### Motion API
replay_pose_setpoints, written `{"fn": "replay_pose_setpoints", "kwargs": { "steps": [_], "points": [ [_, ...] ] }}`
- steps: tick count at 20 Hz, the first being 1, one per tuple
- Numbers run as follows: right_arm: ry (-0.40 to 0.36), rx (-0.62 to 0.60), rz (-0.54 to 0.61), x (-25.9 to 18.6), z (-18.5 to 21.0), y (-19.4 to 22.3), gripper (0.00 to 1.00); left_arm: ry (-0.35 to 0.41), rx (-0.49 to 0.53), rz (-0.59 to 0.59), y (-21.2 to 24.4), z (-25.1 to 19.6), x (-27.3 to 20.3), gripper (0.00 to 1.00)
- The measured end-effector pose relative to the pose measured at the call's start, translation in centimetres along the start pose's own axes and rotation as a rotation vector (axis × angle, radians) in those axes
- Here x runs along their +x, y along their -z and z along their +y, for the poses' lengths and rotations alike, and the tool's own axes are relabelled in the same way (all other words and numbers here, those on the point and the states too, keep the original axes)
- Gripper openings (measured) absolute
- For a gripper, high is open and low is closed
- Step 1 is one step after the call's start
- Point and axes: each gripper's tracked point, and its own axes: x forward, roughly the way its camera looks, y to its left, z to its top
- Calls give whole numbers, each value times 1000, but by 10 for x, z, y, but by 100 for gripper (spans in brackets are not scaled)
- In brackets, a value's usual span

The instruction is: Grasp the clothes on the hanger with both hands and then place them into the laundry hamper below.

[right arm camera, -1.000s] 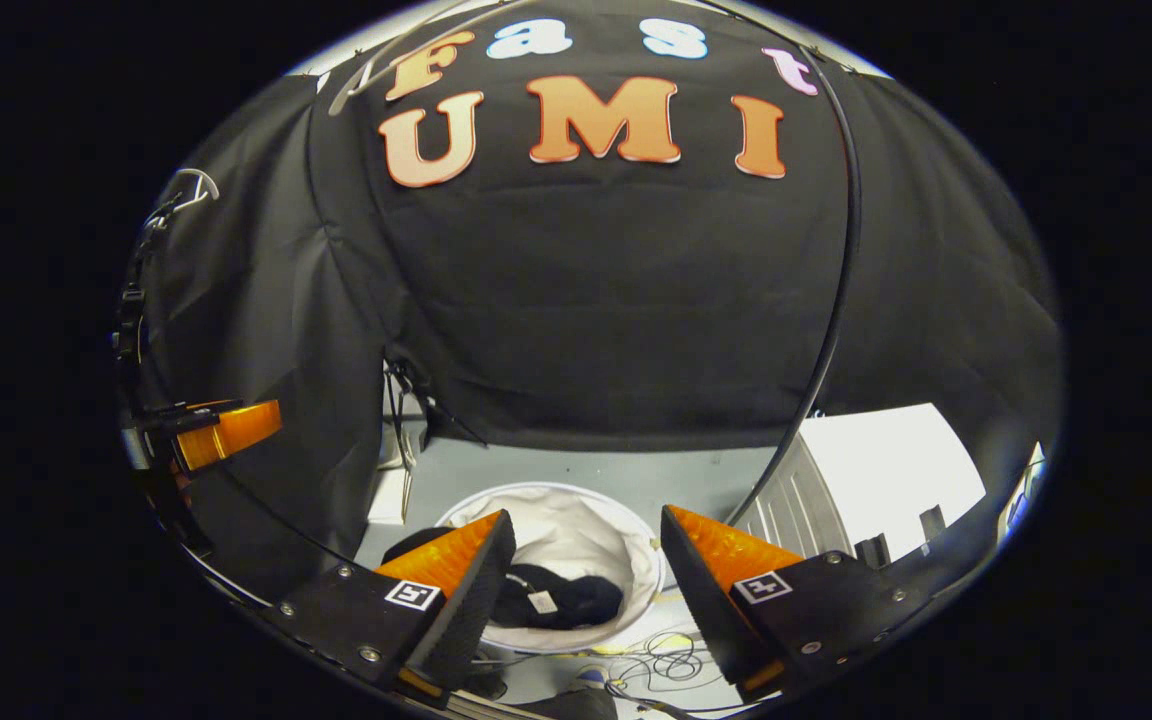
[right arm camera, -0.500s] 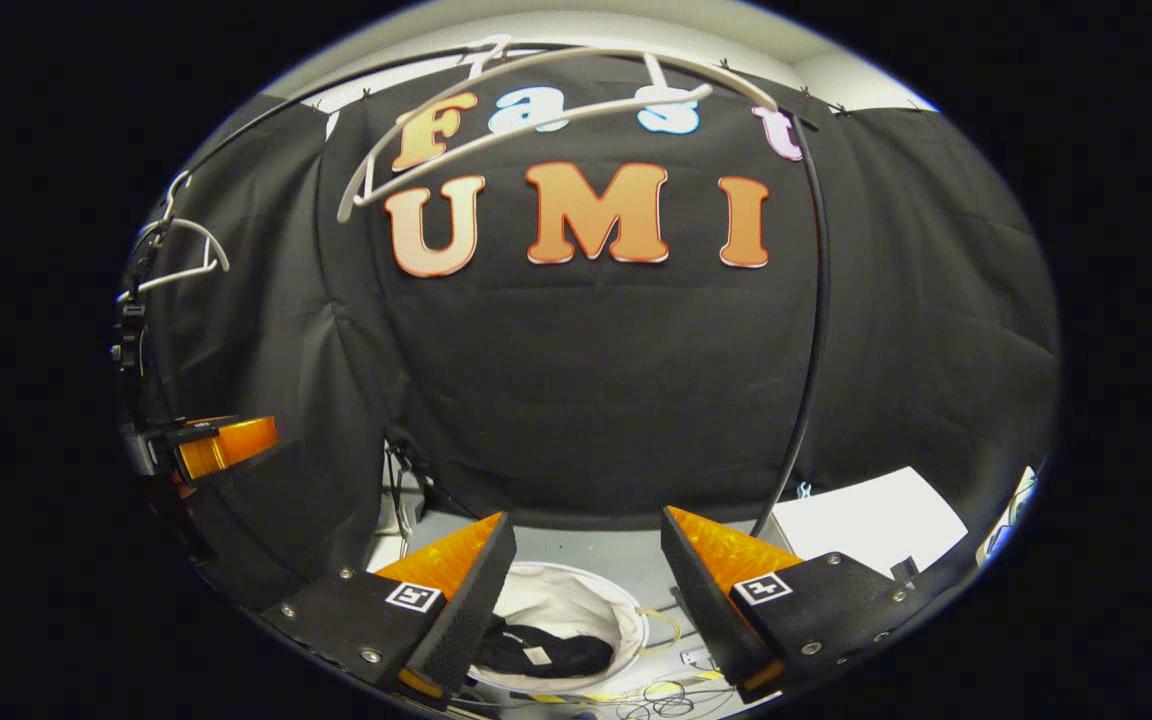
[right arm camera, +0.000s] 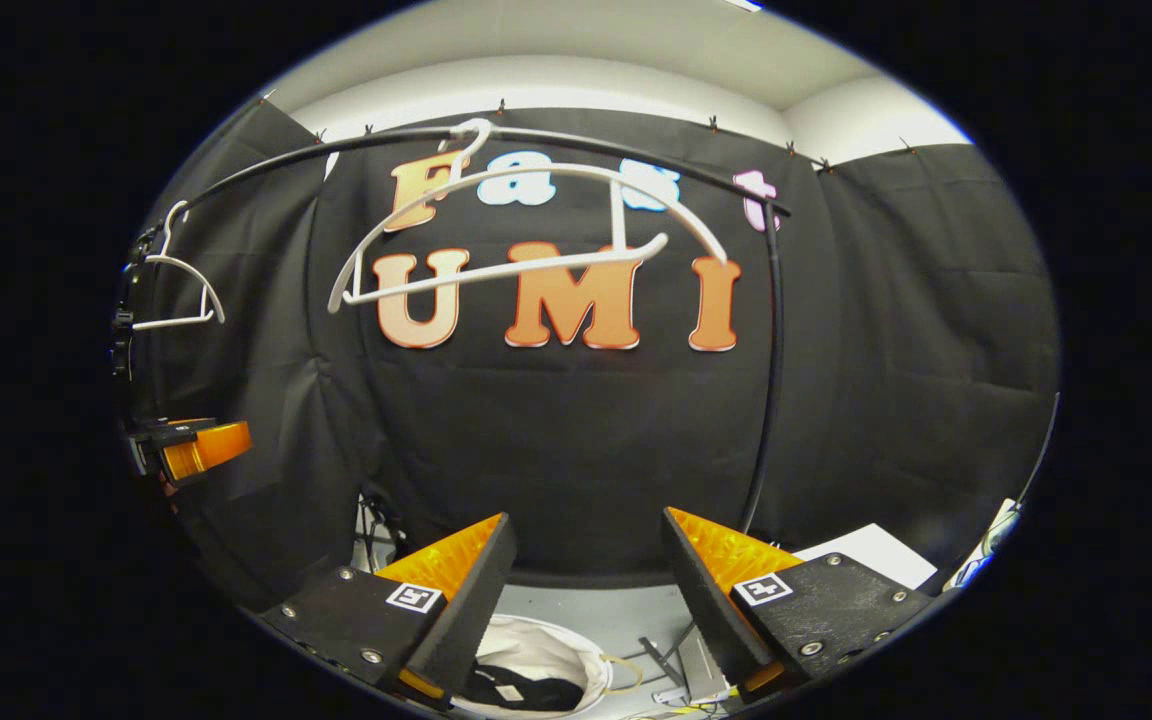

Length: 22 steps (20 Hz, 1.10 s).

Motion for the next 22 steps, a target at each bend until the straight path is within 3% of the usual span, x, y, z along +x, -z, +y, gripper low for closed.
{"fn": "replay_pose_setpoints", "kwargs": {
  "steps": [1, 3, 4, 6, 7, 9, 10, 11, 12, 14, 15, 22],
  "points": [
    [3, -4, -21, 0, 0, -6, 91, 2, -1, -14, -4, 0, 0, 94],
    [11, -15, -67, -8, -6, -21, 91, 0, -9, -45, -20, -2, -1, 94],
    [22, -21, -95, -11, -11, -30, 85, -2, -19, -65, -27, -1, -5, 94],
    [41, -28, -133, -18, -22, -46, 91, 3, -36, -82, -34, 3, -6, 94],
    [47, -28, -151, -23, -26, -54, 99, 4, -38, -85, -37, 7, -7, 94],
    [53, -30, -179, -32, -27, -65, 99, -1, -42, -102, -40, 14, -13, 99],
    [55, -31, -189, -36, -29, -68, 91, -2, -42, -111, -42, 13, -15, 98],
    [58, -29, -194, -37, -32, -73, 91, -4, -39, -119, -45, 15, -18, 96],
    [58, -23, -195, -39, -32, -74, 99, -6, -35, -124, -46, 15, -19, 94],
    [54, -12, -197, -43, -31, -75, 99, -3, -28, -136, -51, 13, -25, 94],
    [53, -9, -196, -49, -29, -75, 91, 0, -25, -137, -52, 12, -29, 94],
    [38, -24, -183, -74, -18, -74, 91, 40, -32, -143, -59, 0, -50, 97]
  ]
}}
